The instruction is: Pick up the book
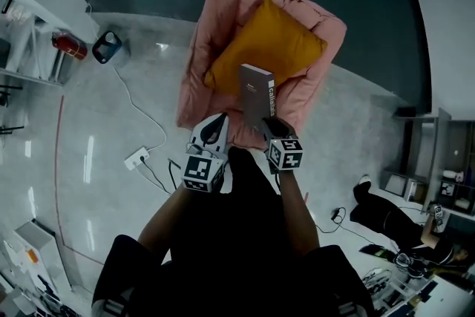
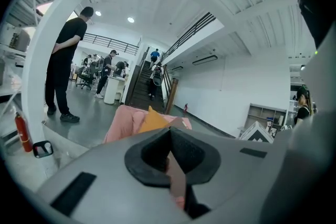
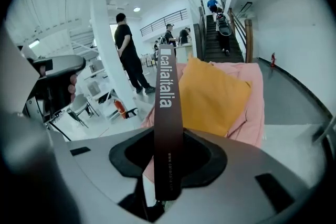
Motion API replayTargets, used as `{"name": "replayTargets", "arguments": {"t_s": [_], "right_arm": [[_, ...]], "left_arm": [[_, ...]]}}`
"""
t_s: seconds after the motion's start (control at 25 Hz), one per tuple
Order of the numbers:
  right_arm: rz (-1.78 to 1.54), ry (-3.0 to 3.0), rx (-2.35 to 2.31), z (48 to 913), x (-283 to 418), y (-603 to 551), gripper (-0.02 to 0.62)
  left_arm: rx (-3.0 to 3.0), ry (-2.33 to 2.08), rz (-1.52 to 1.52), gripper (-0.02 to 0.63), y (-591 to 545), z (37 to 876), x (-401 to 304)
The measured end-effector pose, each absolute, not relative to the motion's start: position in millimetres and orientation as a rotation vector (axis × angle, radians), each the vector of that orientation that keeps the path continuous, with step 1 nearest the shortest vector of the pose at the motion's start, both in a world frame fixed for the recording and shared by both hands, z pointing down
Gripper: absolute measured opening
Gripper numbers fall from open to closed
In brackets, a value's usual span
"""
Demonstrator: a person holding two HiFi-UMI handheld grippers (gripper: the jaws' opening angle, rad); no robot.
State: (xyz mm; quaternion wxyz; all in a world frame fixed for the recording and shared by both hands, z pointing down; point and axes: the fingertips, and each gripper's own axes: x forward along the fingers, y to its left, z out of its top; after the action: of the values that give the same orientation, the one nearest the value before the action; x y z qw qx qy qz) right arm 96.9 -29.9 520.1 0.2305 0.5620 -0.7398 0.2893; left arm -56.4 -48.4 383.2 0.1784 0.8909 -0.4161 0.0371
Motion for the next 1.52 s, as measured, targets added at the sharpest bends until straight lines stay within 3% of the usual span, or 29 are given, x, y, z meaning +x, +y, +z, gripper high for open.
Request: {"name": "replayTargets", "arguments": {"t_s": [0.6, 1.52], "right_arm": [[0.625, -2.291, 1.792, 389.6, 118.4, 2.2, 0.146], [0.504, -2.458, 1.796, 329.2, 171.6, 50.7, 0.146]], "left_arm": [[2.608, -1.221, 0.097, 0.000, -7.4, 328.0, -20.0], [2.571, -1.373, 0.177, 0.000, 36.3, 322.6, 46.0]]}}
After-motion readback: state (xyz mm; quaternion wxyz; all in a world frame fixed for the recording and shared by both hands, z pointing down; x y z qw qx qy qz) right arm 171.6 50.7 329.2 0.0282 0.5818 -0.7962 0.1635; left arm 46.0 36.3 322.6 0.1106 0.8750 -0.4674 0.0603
